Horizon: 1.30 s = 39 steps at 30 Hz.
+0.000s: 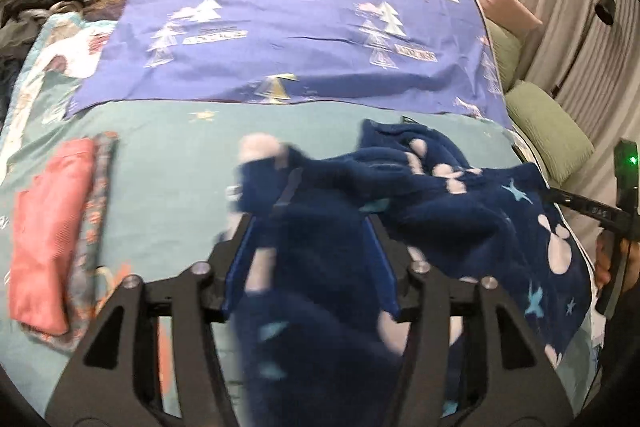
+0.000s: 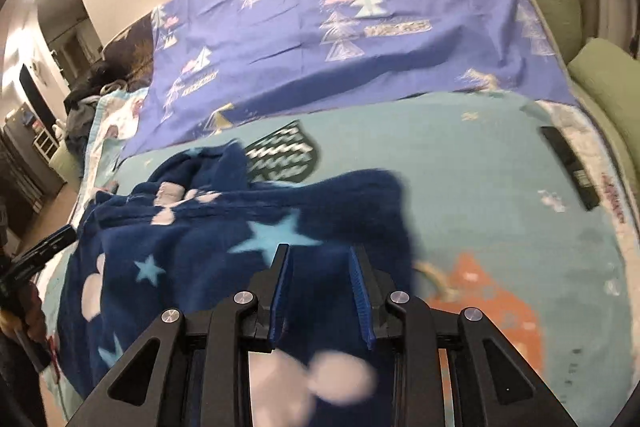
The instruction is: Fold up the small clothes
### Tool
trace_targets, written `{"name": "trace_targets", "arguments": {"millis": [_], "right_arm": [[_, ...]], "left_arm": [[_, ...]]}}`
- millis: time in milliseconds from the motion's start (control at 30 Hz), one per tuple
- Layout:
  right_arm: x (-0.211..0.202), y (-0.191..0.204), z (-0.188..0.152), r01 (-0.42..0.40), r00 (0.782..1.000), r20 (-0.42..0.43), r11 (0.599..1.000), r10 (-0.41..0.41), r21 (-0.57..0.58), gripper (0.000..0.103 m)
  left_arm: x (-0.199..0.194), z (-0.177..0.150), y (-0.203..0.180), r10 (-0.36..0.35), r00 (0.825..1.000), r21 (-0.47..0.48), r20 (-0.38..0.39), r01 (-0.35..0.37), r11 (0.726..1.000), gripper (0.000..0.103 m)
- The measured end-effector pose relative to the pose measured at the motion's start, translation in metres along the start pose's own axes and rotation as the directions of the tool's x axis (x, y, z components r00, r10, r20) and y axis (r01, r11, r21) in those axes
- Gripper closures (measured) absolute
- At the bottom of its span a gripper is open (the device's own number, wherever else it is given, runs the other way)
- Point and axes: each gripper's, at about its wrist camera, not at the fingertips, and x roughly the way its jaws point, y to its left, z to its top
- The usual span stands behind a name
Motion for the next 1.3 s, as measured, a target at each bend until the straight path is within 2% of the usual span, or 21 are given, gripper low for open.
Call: {"name": "trace_targets", "arguments": {"millis": [67, 100, 200, 333, 367, 400, 433, 467, 500, 600, 667, 733, 767, 800, 867, 933, 967, 1067, 1167, 1267, 1300], "right_arm": [[-0.005, -0.017, 0.005, 0.007, 1.0, -0.005, 0.999, -0.007, 0.037, 0.064], [-0.001, -0.026, 0.009, -0.009, 1.0, -0.02, 0.998, 0.01, 0.07, 0.059], [0.016, -0.044, 0.017, -0.073, 0.996, -0.046, 0.984, 0.081, 0.162, 0.057], [0.045, -0.048, 0.021, -0.077, 0.992, -0.089, 0.982, 0.094, 0.171, 0.052], [0.051, -0.047, 0.021, -0.089, 0.99, -0.094, 0.979, 0.107, 0.182, 0.052], [0.054, -0.047, 0.021, -0.105, 0.988, -0.092, 0.976, 0.124, 0.193, 0.059], [0.055, -0.047, 0.021, -0.13, 0.985, -0.087, 0.97, 0.15, 0.204, 0.076], [0.054, -0.045, 0.023, -0.153, 0.982, -0.075, 0.967, 0.171, 0.202, 0.095], [0.05, -0.043, 0.024, -0.154, 0.984, -0.062, 0.969, 0.168, 0.194, 0.095], [0.011, -0.032, 0.029, -0.206, 0.977, 0.089, 0.968, 0.195, 0.145, 0.096], [-0.015, -0.03, 0.032, -0.251, 0.958, 0.173, 0.96, 0.228, 0.125, 0.096], [-0.03, -0.027, 0.038, -0.233, 0.951, 0.231, 0.967, 0.205, 0.102, 0.096], [-0.03, -0.026, 0.042, -0.195, 0.956, 0.242, 0.977, 0.168, 0.089, 0.095], [-0.022, -0.025, 0.046, -0.159, 0.963, 0.231, 0.984, 0.136, 0.085, 0.095], [0.017, -0.031, 0.053, -0.119, 0.988, 0.115, 0.987, 0.106, 0.112, 0.094], [0.065, -0.038, 0.048, -0.04, 0.997, -0.055, 0.99, 0.048, 0.138, 0.092], [0.079, -0.04, 0.042, -0.01, 0.994, -0.106, 0.99, 0.026, 0.143, 0.09], [0.075, -0.044, 0.029, -0.012, 0.996, -0.082, 0.985, 0.026, 0.172, 0.08], [0.039, -0.046, 0.021, 0.004, 0.999, -0.04, 0.987, 0.003, 0.159, 0.078], [0.001, -0.043, 0.004, 0.002, 1.0, -0.022, 0.993, 0.001, 0.115, 0.072], [-0.01, -0.043, -0.006, -0.006, 1.0, -0.021, 0.994, 0.009, 0.108, 0.068]], "left_arm": [[0.002, 0.002, 0.016, 0.026, 1.0, -0.055, -0.008, -0.026, 0.998, 0.04], [0.008, 0.004, 0.025, 0.014, 1.0, -0.103, -0.024, -0.016, 0.995, 0.04], [0.025, 0.005, 0.039, -0.05, 0.996, -0.2, -0.069, 0.035, 0.979, 0.04], [0.054, 0.008, 0.038, -0.048, 0.993, -0.207, -0.111, 0.024, 0.978, 0.04], [0.057, 0.01, 0.038, -0.06, 0.991, -0.215, -0.116, 0.034, 0.976, 0.046], [0.06, 0.011, 0.039, -0.079, 0.99, -0.223, -0.114, 0.052, 0.973, 0.072], [0.063, 0.013, 0.037, -0.113, 0.987, -0.226, -0.114, 0.086, 0.97, 0.084], [0.06, 0.015, 0.034, -0.109, 0.989, -0.214, -0.103, 0.085, 0.973, 0.085], [0.055, 0.016, 0.032, -0.101, 0.992, -0.2, -0.079, 0.084, 0.976, 0.086], [0.019, 0.021, 0.027, -0.115, 0.992, -0.164, 0.054, 0.122, 0.979, 0.086], [-0.007, 0.025, 0.032, -0.149, 0.976, -0.182, 0.156, 0.177, 0.967, 0.086], [-0.012, 0.03, 0.039, -0.14, 0.972, -0.198, 0.187, 0.177, 0.964, 0.086], [-0.003, 0.034, 0.041, -0.097, 0.98, -0.193, 0.171, 0.13, 0.972, 0.085], [0.006, 0.035, 0.042, -0.07, 0.986, -0.188, 0.148, 0.098, 0.977, 0.085], [0.044, 0.033, 0.046, -0.013, 1.0, -0.173, 0.024, 0.017, 0.985, 0.084], [0.074, 0.023, 0.053, -0.004, 0.995, -0.192, -0.097, -0.015, 0.981, 0.082], [0.079, 0.017, 0.056, -0.013, 0.993, -0.209, -0.121, -0.013, 0.978, 0.08], [0.056, 0.011, 0.063, -0.039, 0.998, -0.236, -0.055, 0.025, 0.971, 0.076], [0.021, 0.01, 0.064, -0.069, 0.997, -0.222, -0.023, 0.062, 0.973, 0.074], [-0.022, -0.01, 0.057, -0.102, 0.995, -0.178, 0.009, 0.102, 0.979, 0.057], [-0.03, -0.018, 0.052, -0.111, 0.994, -0.17, 0.013, 0.112, 0.979, 0.056]]}}
